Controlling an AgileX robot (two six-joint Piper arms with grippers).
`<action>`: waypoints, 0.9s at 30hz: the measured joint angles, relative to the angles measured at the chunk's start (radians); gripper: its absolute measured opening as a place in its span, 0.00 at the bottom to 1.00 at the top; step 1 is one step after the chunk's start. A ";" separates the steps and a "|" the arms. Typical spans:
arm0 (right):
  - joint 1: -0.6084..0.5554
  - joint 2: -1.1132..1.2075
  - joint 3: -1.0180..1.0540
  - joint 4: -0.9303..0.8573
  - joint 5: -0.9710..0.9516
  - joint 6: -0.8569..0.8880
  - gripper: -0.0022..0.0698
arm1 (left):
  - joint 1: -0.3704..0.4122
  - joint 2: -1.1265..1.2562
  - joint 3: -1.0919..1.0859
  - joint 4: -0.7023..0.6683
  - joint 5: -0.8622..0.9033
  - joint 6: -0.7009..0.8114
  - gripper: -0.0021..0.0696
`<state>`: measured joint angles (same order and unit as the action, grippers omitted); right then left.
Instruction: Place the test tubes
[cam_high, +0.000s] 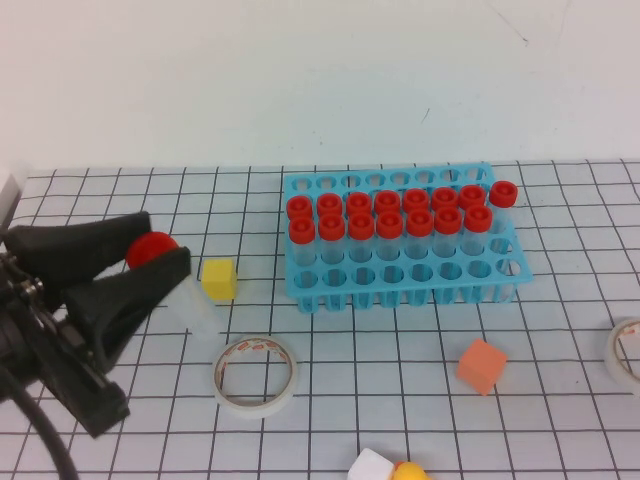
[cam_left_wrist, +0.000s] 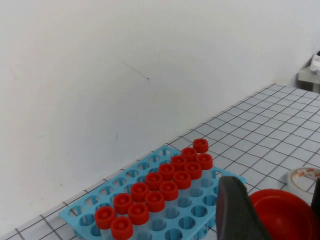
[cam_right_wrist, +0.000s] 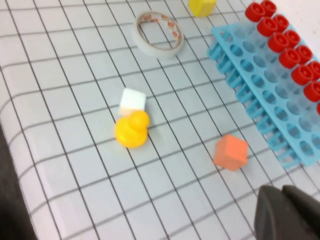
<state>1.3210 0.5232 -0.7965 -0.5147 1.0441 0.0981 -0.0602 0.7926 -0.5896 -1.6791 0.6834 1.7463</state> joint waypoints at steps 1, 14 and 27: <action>0.000 -0.035 0.035 0.000 -0.023 0.007 0.03 | 0.000 0.000 0.000 0.000 -0.014 0.000 0.40; 0.000 -0.158 0.222 0.000 -0.115 0.019 0.03 | 0.000 0.000 0.000 -0.005 -0.164 0.008 0.40; 0.000 -0.158 0.224 0.000 -0.086 0.019 0.03 | -0.058 0.074 -0.033 -0.025 -0.300 0.031 0.40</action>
<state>1.3210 0.3648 -0.5724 -0.5147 0.9583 0.1168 -0.1187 0.8668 -0.6228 -1.7042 0.3837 1.7768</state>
